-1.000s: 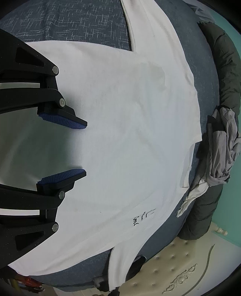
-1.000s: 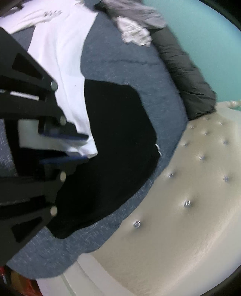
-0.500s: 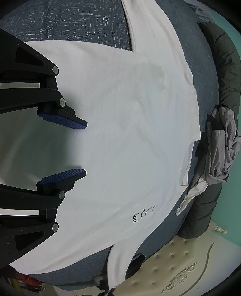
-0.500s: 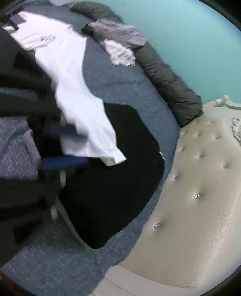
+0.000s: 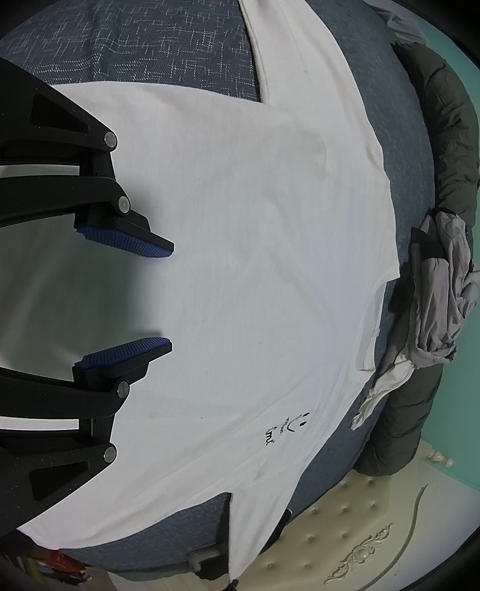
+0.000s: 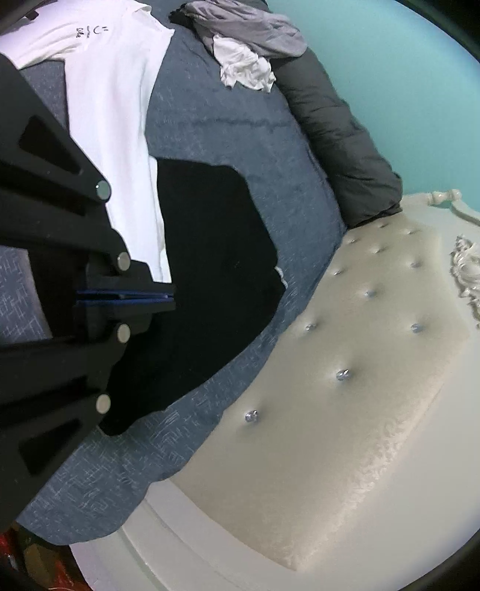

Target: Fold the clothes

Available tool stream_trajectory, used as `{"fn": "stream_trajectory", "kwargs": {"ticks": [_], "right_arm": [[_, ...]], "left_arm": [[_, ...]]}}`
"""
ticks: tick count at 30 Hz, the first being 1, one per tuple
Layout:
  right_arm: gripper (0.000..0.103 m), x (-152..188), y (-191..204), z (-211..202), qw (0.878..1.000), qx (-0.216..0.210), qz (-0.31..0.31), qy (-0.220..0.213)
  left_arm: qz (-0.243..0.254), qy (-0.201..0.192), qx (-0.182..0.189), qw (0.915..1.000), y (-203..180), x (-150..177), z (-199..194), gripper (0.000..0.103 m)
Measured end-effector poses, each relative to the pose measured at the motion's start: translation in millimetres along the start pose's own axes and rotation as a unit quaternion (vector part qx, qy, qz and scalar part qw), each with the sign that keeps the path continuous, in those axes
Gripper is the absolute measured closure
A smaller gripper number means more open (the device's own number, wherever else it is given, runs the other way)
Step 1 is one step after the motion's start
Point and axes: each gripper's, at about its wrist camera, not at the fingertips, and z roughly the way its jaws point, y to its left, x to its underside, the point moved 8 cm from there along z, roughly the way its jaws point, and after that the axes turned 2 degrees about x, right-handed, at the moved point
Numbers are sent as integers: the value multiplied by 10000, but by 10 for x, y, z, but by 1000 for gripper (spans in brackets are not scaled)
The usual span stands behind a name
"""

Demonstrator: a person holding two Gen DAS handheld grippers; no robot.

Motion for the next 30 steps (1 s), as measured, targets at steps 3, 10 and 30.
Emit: {"fn": "stream_trajectory", "kwargs": {"ticks": [3, 10, 30], "right_arm": [[102, 16, -74, 82, 9999, 80, 53, 80], [102, 82, -175, 171, 9994, 104, 247, 226], [73, 650, 1122, -464, 9905, -1373, -87, 65]], "left_arm": [[-19, -3, -5, 10000, 22, -6, -3, 54], [-18, 0, -15, 10000, 67, 8, -19, 54], [-28, -18, 73, 10000, 21, 41, -91, 54]]}}
